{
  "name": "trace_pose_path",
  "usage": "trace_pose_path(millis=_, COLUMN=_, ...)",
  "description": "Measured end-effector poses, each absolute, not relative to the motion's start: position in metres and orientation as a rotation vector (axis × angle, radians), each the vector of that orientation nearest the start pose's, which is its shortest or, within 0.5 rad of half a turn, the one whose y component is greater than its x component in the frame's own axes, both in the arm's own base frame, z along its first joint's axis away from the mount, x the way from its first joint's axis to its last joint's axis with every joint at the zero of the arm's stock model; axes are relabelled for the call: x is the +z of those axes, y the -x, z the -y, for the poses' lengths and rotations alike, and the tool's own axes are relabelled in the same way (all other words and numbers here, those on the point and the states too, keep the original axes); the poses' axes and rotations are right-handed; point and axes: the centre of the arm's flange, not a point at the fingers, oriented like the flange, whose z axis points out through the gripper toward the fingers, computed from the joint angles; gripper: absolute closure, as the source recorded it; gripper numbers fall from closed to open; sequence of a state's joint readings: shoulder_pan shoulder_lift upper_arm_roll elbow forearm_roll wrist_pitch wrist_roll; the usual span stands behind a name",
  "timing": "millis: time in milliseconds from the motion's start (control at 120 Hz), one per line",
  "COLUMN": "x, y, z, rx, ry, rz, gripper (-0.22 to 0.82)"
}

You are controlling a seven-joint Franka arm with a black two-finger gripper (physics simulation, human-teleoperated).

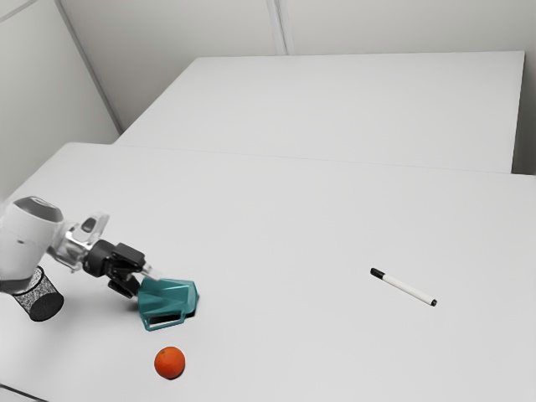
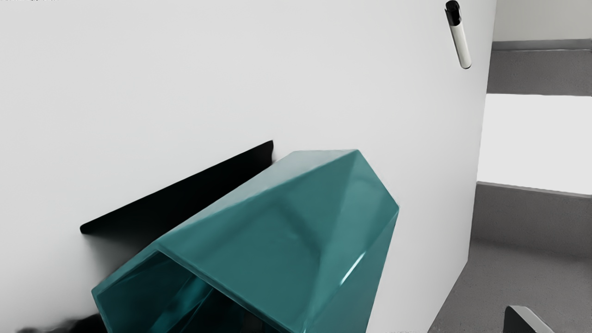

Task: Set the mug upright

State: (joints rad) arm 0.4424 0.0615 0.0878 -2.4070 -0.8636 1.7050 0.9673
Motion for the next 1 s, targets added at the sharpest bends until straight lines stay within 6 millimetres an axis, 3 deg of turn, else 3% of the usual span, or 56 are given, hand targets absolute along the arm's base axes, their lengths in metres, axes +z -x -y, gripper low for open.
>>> trace_pose_path(millis=233, x=0.279, y=-0.398, z=-0.15, rx=0.022, ry=-2.08, rz=-0.007, gripper=0.51)
trace_pose_path(millis=375, x=0.282, y=-0.399, z=-0.149, rx=0.034, ry=-2.078, rz=0.019, gripper=0.67)
trace_pose_path(millis=742, x=0.3, y=-0.406, z=-0.141, rx=0.074, ry=-2.103, rz=0.11, gripper=0.77)
trace_pose_path(millis=892, x=0.333, y=-0.413, z=-0.133, rx=0.135, ry=-2.177, rz=0.198, gripper=0.78)
trace_pose_path(millis=1000, x=0.371, y=-0.444, z=-0.098, rx=0.101, ry=-2.318, rz=0.437, gripper=0.78)
